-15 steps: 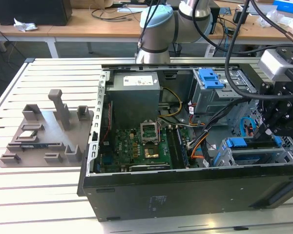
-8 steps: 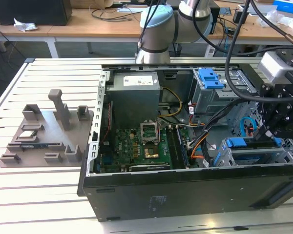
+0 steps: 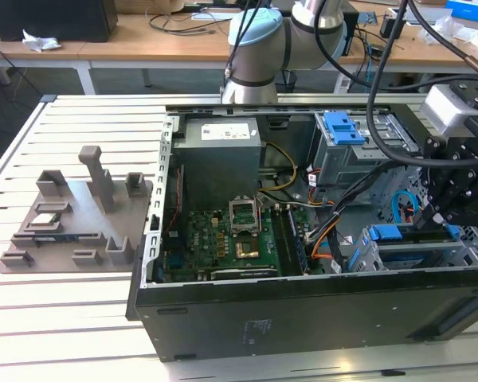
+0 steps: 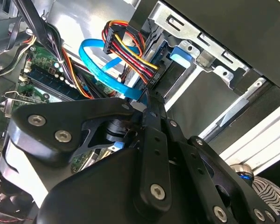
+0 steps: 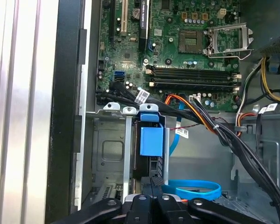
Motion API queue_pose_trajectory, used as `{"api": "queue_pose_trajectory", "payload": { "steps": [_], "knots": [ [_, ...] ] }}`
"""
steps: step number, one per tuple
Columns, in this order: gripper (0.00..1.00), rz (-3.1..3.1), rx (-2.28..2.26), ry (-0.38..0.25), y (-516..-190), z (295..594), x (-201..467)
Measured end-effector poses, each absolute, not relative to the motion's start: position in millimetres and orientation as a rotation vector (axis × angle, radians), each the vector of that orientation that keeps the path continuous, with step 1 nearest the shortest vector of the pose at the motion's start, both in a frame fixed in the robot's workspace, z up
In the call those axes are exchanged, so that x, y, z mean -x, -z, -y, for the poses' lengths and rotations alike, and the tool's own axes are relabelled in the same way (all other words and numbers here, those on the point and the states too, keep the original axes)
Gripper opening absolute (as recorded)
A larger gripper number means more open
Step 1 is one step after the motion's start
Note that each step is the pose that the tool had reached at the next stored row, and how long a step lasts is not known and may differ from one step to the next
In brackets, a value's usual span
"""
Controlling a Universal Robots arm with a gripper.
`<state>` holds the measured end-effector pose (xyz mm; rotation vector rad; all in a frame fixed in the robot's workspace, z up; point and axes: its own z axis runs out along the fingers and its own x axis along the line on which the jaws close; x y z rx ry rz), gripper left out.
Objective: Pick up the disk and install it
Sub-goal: 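Insert the second disk wire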
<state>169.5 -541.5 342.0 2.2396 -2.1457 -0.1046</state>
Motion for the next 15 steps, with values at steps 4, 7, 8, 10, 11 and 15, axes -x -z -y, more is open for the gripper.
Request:
{"api": "queue_pose_trajectory", "payload": {
  "steps": [4, 7, 8, 10, 11, 15],
  "knots": [
    [0.11, 2.145, -2.238, 0.103, -342.6, 539.1, -169.4],
    [0.11, 2.145, -2.239, 0.102, -342.6, 539.1, -169.5],
    [0.11, 2.145, -2.239, 0.102, -342.6, 539.1, -169.4],
    [0.17, 2.145, -2.239, 0.102, -342.7, 539.1, -169.4],
    [0.17, 2.145, -2.239, 0.103, -343.8, 539.2, -169.5],
    [0.17, 2.145, -2.239, 0.102, -364.6, 534.9, -169.4]
  ]
}}
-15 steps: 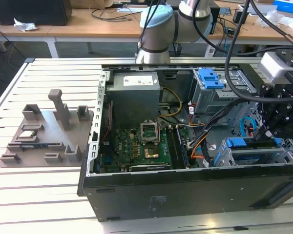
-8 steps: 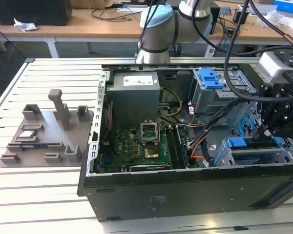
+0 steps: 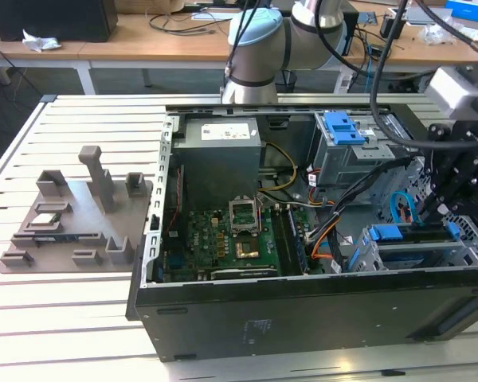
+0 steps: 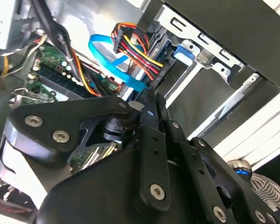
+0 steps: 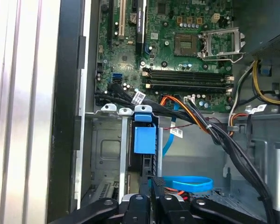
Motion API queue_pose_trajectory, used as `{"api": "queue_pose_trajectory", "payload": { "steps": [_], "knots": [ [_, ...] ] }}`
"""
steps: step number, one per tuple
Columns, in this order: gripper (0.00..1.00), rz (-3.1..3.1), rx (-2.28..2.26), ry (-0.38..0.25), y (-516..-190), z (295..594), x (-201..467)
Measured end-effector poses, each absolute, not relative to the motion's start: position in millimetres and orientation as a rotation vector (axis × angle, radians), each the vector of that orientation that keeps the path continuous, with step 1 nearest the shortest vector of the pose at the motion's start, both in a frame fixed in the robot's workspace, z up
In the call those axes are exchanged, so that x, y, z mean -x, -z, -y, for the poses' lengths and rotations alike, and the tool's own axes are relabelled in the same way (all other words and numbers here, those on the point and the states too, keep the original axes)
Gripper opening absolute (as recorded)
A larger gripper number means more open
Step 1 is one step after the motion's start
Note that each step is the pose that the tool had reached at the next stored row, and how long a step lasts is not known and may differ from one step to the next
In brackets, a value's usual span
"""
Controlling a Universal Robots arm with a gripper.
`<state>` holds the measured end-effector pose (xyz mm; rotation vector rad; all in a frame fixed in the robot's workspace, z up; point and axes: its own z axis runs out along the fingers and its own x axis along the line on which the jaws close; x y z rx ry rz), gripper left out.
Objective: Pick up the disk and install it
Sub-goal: 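Insert the second disk wire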
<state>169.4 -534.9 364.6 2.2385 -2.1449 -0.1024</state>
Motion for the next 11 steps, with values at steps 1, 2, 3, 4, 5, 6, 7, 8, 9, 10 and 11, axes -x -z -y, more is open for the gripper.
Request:
{"api": "queue_pose_trajectory", "payload": {
  "steps": [1, 2, 3, 4, 5, 6, 7, 8, 9, 10, 11],
  "knots": [
    [0.10, 2.145, -2.238, 0.102, -369.8, 532.6, -169.4],
    [0.10, 2.145, -2.238, 0.102, -372.4, 531.6, -169.4],
    [0.10, 2.145, -2.238, 0.102, -375.2, 530.8, -169.4],
    [0.10, 2.145, -2.238, 0.102, -383.2, 529.2, -169.4],
    [0.10, 2.145, -2.238, 0.102, -388.8, 528.3, -169.4],
    [0.10, 2.145, -2.238, 0.102, -390.8, 528.3, -169.4],
    [0.10, 2.145, -2.239, 0.103, -390.8, 528.3, -169.5],
    [0.10, 2.145, -2.239, 0.102, -390.9, 528.3, -169.4],
    [0.10, 2.145, -2.239, 0.102, -390.9, 528.3, -169.4],
    [0.10, 2.145, -2.238, 0.102, -391.0, 528.3, -169.4],
    [0.10, 2.145, -2.239, 0.102, -390.9, 528.3, -169.4]
  ]
}}
